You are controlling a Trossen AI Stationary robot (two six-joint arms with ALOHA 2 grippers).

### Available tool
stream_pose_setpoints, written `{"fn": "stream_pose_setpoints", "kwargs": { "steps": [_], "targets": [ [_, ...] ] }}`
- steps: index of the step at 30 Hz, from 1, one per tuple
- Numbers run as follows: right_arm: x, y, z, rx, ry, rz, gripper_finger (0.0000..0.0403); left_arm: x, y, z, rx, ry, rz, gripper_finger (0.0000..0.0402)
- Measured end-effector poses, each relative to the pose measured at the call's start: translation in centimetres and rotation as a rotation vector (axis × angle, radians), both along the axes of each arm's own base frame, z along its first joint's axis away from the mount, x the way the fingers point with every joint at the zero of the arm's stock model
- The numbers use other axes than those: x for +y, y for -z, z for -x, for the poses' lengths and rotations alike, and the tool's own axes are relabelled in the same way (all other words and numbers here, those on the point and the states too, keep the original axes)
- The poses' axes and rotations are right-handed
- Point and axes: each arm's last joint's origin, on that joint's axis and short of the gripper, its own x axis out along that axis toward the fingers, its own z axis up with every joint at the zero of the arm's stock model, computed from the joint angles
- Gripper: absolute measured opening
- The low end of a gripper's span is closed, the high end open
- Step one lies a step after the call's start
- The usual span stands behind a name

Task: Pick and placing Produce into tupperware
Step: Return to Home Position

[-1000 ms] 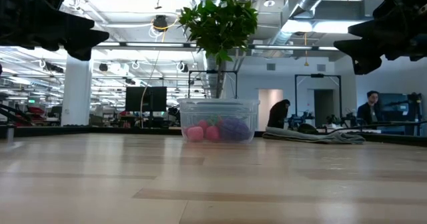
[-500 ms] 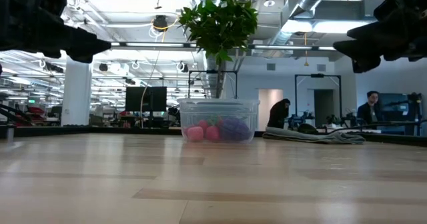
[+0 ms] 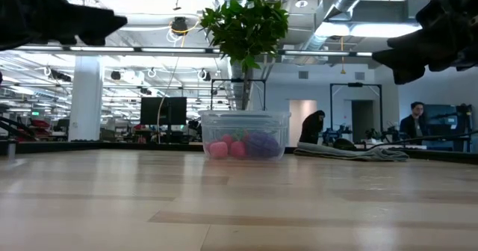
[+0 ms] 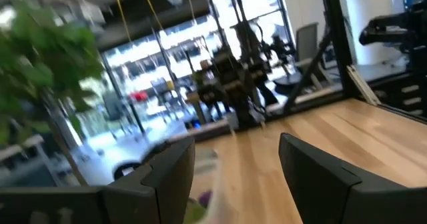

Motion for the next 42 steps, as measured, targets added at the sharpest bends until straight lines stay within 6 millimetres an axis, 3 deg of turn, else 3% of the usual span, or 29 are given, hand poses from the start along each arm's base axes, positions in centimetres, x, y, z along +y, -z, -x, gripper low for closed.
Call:
{"fn": "stream_pose_setpoints", "kwargs": {
  "steps": [6, 24, 42],
  "targets": [
    [0.1, 0.0, 0.0, 0.000, -0.028, 0.000, 0.0219, 0.1, -0.4, 0.7, -0.057, -0.033, -0.055, 0.0210],
    [0.2, 0.0, 0.0, -0.002, -0.036, 0.063, 0.0219, 0.0, 1.2, 0.5, 0.107, 0.018, -0.003, 0.0210],
    [0.2, 0.0, 0.0, 0.003, -0.036, -0.001, 0.0219, 0.0, 1.2, 0.5, 0.106, 0.016, 0.013, 0.0210]
  ]
}}
